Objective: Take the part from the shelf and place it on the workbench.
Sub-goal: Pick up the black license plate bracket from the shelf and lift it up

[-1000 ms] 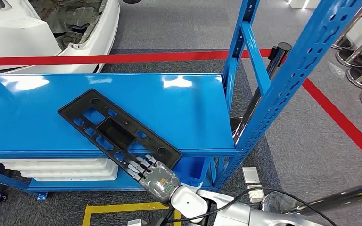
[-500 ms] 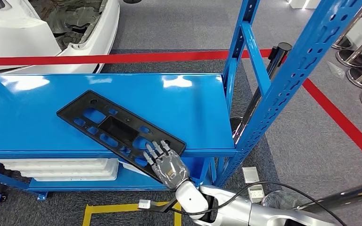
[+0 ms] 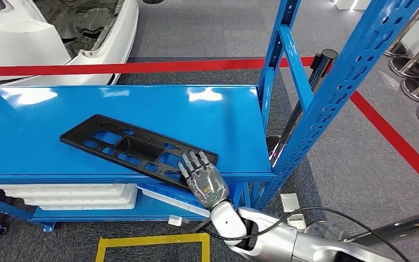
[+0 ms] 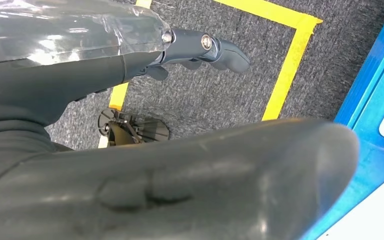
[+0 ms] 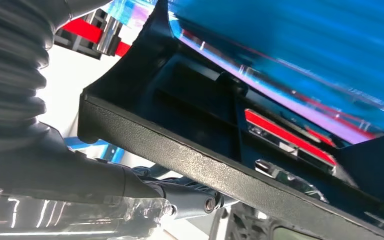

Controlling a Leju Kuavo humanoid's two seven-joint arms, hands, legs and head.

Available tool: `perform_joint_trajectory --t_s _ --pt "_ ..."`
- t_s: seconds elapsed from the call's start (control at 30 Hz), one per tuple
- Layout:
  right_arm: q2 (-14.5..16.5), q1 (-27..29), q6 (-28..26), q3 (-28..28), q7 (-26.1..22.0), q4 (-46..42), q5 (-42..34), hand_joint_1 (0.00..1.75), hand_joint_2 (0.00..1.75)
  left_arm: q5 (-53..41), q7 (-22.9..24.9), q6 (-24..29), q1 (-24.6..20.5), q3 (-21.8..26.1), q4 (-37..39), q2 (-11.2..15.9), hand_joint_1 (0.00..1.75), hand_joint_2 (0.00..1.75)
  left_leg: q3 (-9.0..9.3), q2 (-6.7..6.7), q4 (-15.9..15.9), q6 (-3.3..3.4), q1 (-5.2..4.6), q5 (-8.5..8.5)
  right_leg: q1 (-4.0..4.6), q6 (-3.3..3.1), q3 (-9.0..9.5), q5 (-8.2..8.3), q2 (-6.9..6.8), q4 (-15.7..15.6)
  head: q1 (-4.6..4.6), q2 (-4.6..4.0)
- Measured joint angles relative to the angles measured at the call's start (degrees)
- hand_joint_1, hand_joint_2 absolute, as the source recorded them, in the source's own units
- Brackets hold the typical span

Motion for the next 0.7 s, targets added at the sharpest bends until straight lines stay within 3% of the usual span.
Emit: perform_joint_trajectory --t_s 0.13,0.37,0.7 --pt "-0.11 0.55 -3.68 -1.35 -1.65 -0.32 -3.21 0.0 1.75 0.15 0.0 0.11 0.01 -0.21 -0.15 0.17 0.0 0.0 0.0 0.0 0.0 0.0 0.0 0.0 0.0 0.0 0.0 0.0 0.0 0.0 0.0 0.0" --pt "-0.12 2.82 -13.12 -4.05 -11.57 -0.54 -19.78 0.0 1.75 -0.03 0.16 -0.04 -0.02 -0.34 -0.46 0.24 0.0 0.0 0.0 0.0 0.0 0.0 0.0 0.0 0.0 0.0 0.0 0.0 0.0 0.0 -0.01 0.0" --pt "-0.02 3.7 -16.29 -5.83 -16.1 -0.51 -27.95 0.0 1.75 0.03 0.44 0.21 -0.01 -0.86 -0.99 0.39 0.0 0.0 0.0 0.0 0.0 0.0 0.0 0.0 0.0 0.0 0.01 0.0 0.0 0.0 0.01 0.0"
